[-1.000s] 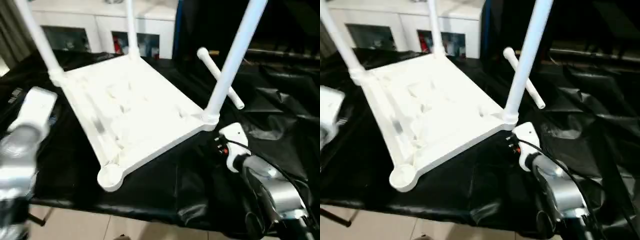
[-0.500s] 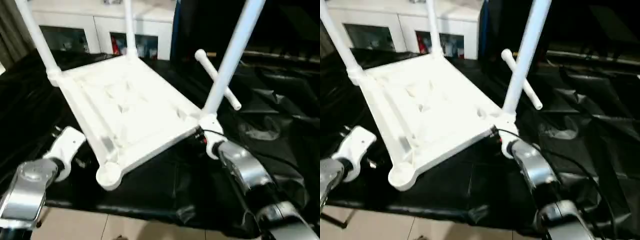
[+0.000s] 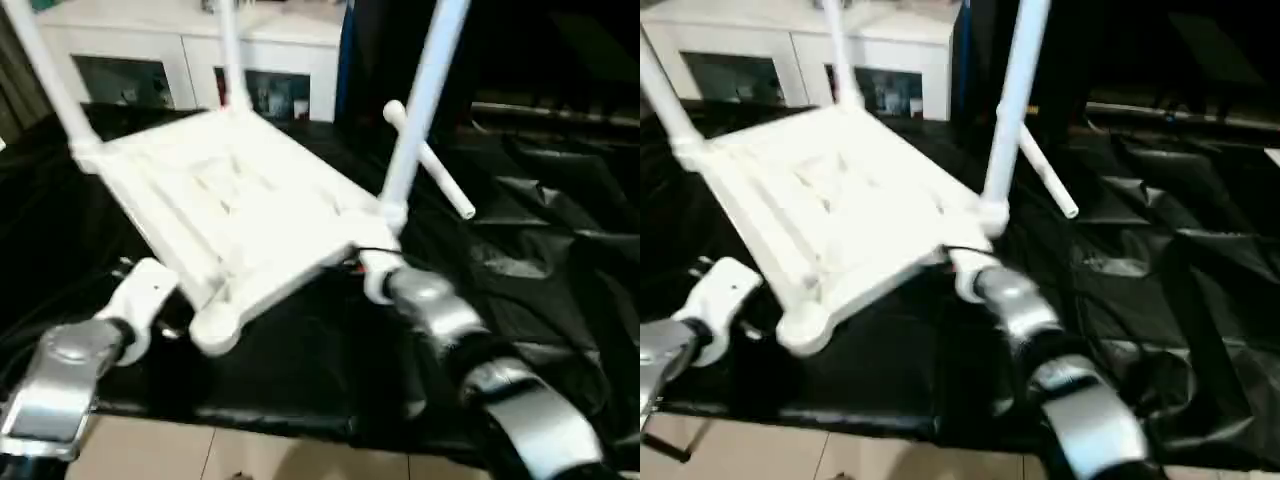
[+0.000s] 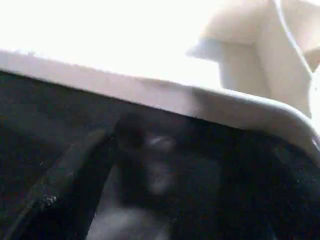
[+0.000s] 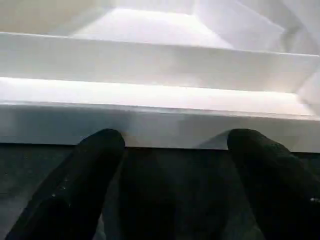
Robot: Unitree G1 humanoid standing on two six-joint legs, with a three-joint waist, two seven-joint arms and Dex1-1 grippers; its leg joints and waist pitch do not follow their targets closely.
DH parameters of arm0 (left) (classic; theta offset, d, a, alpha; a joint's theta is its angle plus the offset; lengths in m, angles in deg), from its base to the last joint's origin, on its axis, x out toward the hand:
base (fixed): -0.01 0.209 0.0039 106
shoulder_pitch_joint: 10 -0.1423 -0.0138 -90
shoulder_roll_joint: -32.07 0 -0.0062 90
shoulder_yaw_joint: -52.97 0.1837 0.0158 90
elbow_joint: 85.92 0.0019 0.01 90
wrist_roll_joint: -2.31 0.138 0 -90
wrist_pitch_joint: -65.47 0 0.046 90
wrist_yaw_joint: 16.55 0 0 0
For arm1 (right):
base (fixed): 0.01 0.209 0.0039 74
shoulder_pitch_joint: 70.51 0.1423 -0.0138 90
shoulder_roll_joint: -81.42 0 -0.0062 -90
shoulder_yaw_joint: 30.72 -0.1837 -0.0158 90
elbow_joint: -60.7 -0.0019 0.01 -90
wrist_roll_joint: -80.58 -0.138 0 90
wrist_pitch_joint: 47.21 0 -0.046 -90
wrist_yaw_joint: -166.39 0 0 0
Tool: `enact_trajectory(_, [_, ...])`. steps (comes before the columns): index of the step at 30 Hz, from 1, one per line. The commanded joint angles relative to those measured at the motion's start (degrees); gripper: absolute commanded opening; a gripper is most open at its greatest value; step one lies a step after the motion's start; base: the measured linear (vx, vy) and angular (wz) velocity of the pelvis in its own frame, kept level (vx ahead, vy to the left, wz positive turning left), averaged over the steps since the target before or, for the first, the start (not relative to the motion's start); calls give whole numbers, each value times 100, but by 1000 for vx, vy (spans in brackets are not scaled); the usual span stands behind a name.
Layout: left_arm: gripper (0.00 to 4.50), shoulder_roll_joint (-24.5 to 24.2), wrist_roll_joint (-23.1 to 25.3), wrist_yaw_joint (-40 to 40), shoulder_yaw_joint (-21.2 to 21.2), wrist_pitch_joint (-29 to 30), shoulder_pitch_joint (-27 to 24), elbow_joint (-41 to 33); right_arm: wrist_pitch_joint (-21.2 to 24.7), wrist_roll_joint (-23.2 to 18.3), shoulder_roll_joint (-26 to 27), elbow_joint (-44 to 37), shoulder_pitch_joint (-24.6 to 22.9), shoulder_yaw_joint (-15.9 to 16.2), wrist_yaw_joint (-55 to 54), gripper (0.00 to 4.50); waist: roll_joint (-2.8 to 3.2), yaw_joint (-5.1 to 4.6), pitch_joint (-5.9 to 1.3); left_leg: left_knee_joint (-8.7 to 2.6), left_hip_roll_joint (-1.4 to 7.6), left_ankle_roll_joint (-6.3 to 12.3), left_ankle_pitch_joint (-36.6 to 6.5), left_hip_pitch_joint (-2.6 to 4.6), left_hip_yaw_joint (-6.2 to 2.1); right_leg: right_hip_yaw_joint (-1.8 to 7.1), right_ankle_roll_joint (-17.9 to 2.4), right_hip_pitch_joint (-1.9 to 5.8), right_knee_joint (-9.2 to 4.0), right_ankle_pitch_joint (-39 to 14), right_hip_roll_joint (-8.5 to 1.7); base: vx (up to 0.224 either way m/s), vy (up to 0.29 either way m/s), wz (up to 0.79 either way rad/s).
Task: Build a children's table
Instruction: Rotate table base
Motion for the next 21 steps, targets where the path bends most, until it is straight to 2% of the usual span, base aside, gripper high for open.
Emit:
enact_trajectory(1, [448,286,-42,-80,530,-205,195,382,-240,5,185,53,277,-28,-14,384,65,14,-298,-475,472,39,-1178,73,-211,563,-773,206,-452,-1840,-662,0,0,0])
enact_trajectory(3, [448,350,-14,-53,573,-249,280,504,-308,2,171,116,310,-63,-42,384,56,34,-302,-468,471,2,-1202,122,-190,581,-828,166,-439,-1699,-662,0,0,0])
enact_trajectory(4, [448,350,-14,-53,573,-249,280,504,-308,2,171,116,310,-63,-42,384,50,16,-294,-486,472,-28,-1286,82,-201,586,-846,206,-417,-1702,-662,0,0,0])
enact_trajectory(5, [448,458,31,18,633,-353,425,719,-397,-27,112,119,313,-129,-40,384,78,13,-299,-488,471,-22,-1272,66,-205,584,-831,218,-418,-1700,-665,0,0,0])
enact_trajectory(6, [448,589,69,105,686,-469,593,970,-489,-62,30,84,298,-210,-43,384,105,16,-300,-479,457,-42,-1343,109,-177,583,-785,171,-460,-1708,-626,0,0,0])
enact_trajectory(7, [448,785,190,271,805,-771,883,1422,-556,-160,-145,-101,216,-372,-72,384,130,44,-285,-459,433,-66,-1538,198,-139,592,-758,99,-529,-1822,-601,0,0,0])
enact_trajectory(8, [448,835,237,318,845,-889,970,1560,-544,-200,-210,-203,170,-431,-97,384,128,67,-296,-443,434,-97,-1613,232,-134,602,-770,95,-507,-1850,-616,-21,1,21])
enact_trajectory(9, [448,887,259,353,863,-968,1046,1674,-529,-230,-270,-294,126,-485,-129,384,121,73,-290,-449,426,-86,-1618,215,-135,605,-759,122,-511,-1894,-613,0,0,0])
enact_trajectory(10, [448,973,278,403,880,-1060,1169,1842,-483,-257,-381,-486,29,-550,-178,384,140,78,-292,-468,434,-10,-1465,140,-134,612,-669,169,-516,-1957,-621,0,0,0])
enact_trajectory(11, [448,1080,301,480,891,-1209,1325,2056,-422,-272,-514,-729,-102,-617,-235,384,154,84,-309,-463,446,-12,-1393,119,-148,612,-656,190,-484,-1920,-636,0,0,0])
enact_trajectory(12, [448,1179,317,560,889,-1365,1464,2255,-375,-279,-624,-939,-221,-674,-289,384,199,113,-307,-460,443,13,-1385,157,-123,613,-560,152,-540,-1925,-598,0,0,0])
enact_trajectory(13, [448,1360,314,654,893,-1647,1687,2548,-218,-311,-794,-1366,-464,-796,-388,384,229,143,-326,-445,440,-27,-1420,217,-120,633,-602,115,-510,-1803,-590,0,0,0])
enact_trajectory(14, [448,1390,310,662,895,-1695,1720,2591,-187,-318,-817,-1436,-505,-820,-404,384,202,143,-321,-446,434,-20,-1411,217,-98,639,-608,106,-526,-1735,-568,2,7,19])
enact_trajectory(15, [448,1437,302,674,897,-1768,1772,2658,-139,-329,-853,-1547,-569,-858,-430,384,168,130,-330,-452,418,-1,-1326,153,-102,657,-682,156,-479,-1569,-558,0,0,0])
enact_trajectory(16, [448,1563,271,643,925,-1986,1879,2801,-21,-326,-932,-1865,-760,-931,-480,384,208,133,-351,-449,417,30,-1228,116,-108,658,-688,188,-458,-1462,-565,0,0,0])
enact_trajectory(17, [448,1656,232,599,941,-2161,1946,2885,65,-319,-987,-2099,-902,-978,-514,384,208,133,-351,-449,417,30,-1228,116,-108,658,-688,188,-458,-1462,-565,0,0,0])
enact_trajectory(18, [448,1909,-19,434,865,-2418,2002,2861,287,-310,-1081,-2597,-1200,-1073,-581,384,243,108,-369,-444,409,109,-1012,35,-134,662,-709,252,-414,-1153,-568,0,0,0])
enact_trajectory(19, [448,2098,-281,327,745,-2572,2004,2773,498,-312,-1132,-2984,-1428,-1152,-658,384,284,126,-408,-424,443,111,-947,60,-134,665,-802,230,-371,-894,-596,0,0,0])
enact_trajectory(20, [448,2207,-439,269,670,-2654,2000,2708,624,-311,-1162,-3210,-1564,-1201,-709,384,243,110,-408,-416,437,180,-794,31,-128,668,-817,263,-374,-655,-571,0,0,0])
enact_trajectory(21, [448,2341,-644,292,541,-2883,1997,2634,889,-309,-1205,-3669,-1826,-1290,-851,384,242,131,-437,-388,437,252,-595,22,-123,675,-982,250,-292,-179,-565,0,0,0])
